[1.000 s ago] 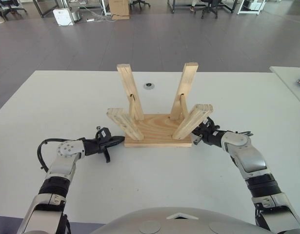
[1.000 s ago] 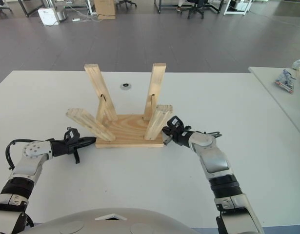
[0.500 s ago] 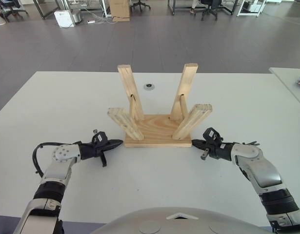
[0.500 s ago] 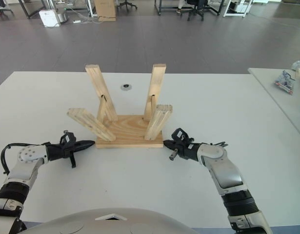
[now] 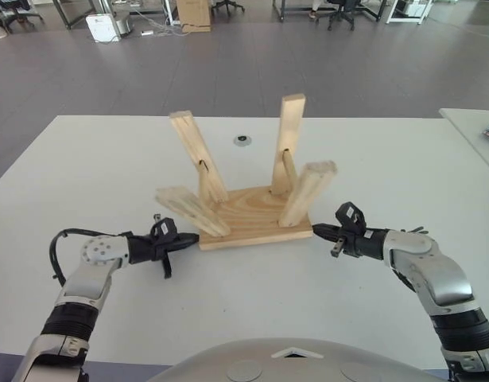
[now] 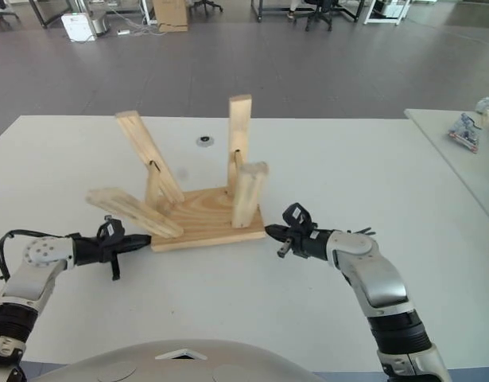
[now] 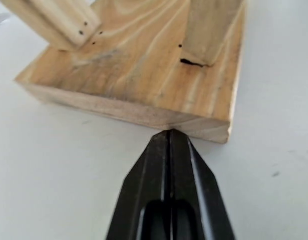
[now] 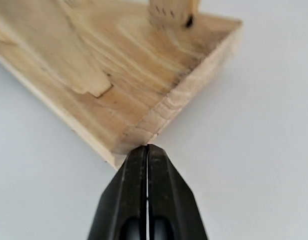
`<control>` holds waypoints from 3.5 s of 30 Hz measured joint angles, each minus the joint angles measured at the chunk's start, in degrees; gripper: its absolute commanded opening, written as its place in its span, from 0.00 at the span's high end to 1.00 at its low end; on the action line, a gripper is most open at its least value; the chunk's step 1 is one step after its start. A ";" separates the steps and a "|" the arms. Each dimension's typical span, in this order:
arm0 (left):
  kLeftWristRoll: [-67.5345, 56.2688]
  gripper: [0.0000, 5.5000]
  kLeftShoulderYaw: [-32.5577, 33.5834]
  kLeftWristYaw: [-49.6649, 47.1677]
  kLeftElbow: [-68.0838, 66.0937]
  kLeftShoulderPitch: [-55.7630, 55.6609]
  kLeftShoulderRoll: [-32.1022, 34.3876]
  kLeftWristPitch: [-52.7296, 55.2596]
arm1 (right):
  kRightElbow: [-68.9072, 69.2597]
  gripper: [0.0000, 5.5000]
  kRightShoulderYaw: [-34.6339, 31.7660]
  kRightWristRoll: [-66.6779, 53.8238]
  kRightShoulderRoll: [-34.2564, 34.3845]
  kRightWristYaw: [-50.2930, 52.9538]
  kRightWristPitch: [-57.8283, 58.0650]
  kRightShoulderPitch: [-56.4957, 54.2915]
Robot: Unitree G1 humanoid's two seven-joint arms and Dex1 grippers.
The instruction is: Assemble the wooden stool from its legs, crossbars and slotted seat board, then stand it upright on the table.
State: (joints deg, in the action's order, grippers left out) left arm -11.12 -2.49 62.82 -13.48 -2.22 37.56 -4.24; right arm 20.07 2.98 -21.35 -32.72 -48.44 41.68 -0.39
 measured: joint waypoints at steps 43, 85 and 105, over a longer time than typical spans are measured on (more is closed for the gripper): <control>-17.42 0.79 13.22 -0.13 38.27 6.01 10.06 41.15 | 10.37 0.78 -18.54 -27.27 -10.99 2.41 24.93 -0.57; -13.57 0.36 5.69 10.87 26.79 15.29 13.92 16.05 | 0.99 0.71 4.34 -6.15 -14.29 -20.35 -8.82 -1.34; -9.07 0.66 -1.86 19.18 13.01 1.68 8.86 3.98 | 0.91 0.71 5.97 -8.19 -13.73 -19.60 -8.37 -2.34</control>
State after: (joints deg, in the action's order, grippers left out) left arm -20.19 -4.35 82.00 -0.47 -0.54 46.42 -0.26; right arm 20.97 8.95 -29.54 -46.46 -68.04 33.32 -2.73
